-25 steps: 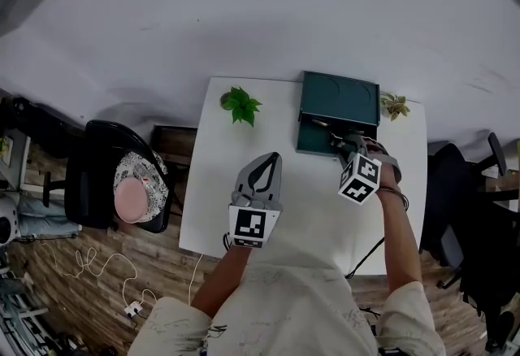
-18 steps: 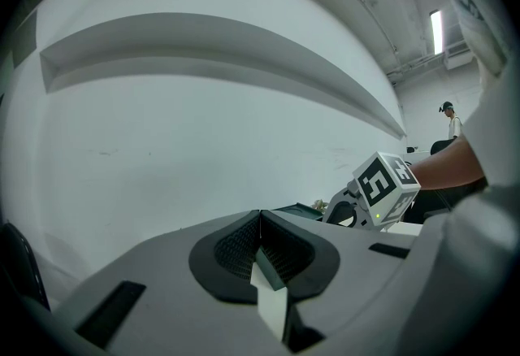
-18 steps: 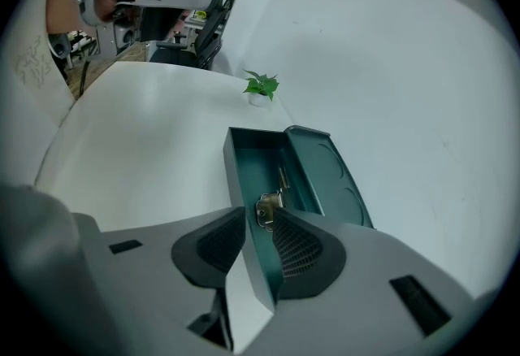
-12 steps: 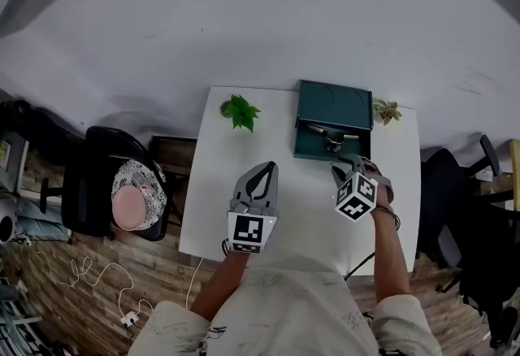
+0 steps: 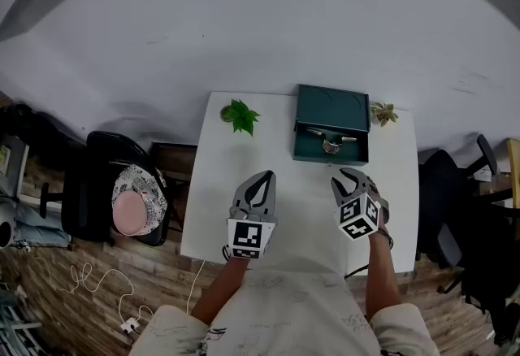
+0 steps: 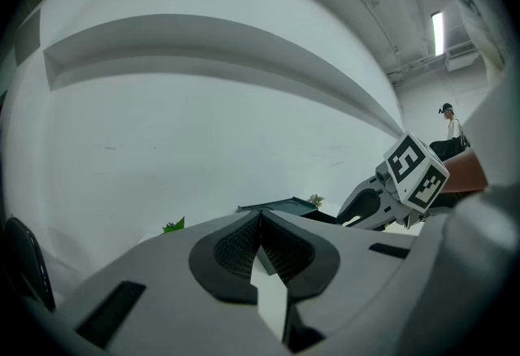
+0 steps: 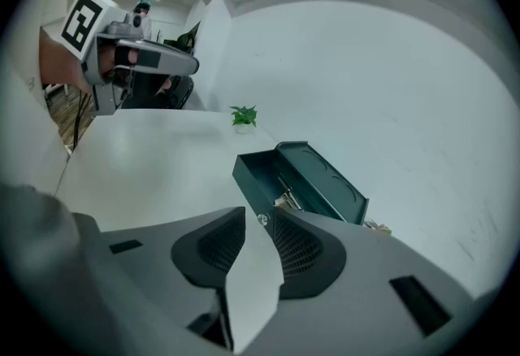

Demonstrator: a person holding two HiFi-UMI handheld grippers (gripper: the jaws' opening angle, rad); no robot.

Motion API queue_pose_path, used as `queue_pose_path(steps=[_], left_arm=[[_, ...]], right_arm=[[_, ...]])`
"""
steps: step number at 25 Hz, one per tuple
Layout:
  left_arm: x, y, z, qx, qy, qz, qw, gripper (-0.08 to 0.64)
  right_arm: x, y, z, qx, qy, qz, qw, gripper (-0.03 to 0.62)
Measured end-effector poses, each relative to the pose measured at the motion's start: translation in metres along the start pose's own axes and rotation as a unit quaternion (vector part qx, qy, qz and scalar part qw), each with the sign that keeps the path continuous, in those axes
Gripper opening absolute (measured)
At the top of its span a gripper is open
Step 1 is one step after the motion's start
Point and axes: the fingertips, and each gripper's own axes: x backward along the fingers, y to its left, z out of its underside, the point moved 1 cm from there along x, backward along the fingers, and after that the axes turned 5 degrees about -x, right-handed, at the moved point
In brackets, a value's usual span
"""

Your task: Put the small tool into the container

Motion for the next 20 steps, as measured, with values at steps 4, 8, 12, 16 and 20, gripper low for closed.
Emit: queue_pose_path(steps=[4,8,12,16,20], left_arm=[[0.002,-0.003,-0.001,-0.002,0.0,0.002,1.0,0.008],[0.003,-0.005,-0.002,-0.003,-0.002,0.003,1.0,0.006],[0.006,-0.008,0.0,-0.001,0.0,0.004,1.0,0.006],[0.007,-0.009,0.002,-0.001,0.001,0.004,1.0,0.006],[0.009,-0.008,-0.003,0.001,-0.002,0.001,1.0,0.006]], right_arm=[[0.016,-0.002,-0.005,-0.041,-0.035,0.017,0.998,0.121],[0.032,-0.007,-0.006,-0.081,-0.06,0.031,0.994,0.121],[0.045,-0.011,-0.003,-0.111,-0.072,0.04,0.99,0.121],[0.057,-0.017,-0.007,-0.159,-0.115,0.051,0.979,0.121],[0.072,-0.028,-0.014,-0.205,-0.157,0.061,0.964,0.121]])
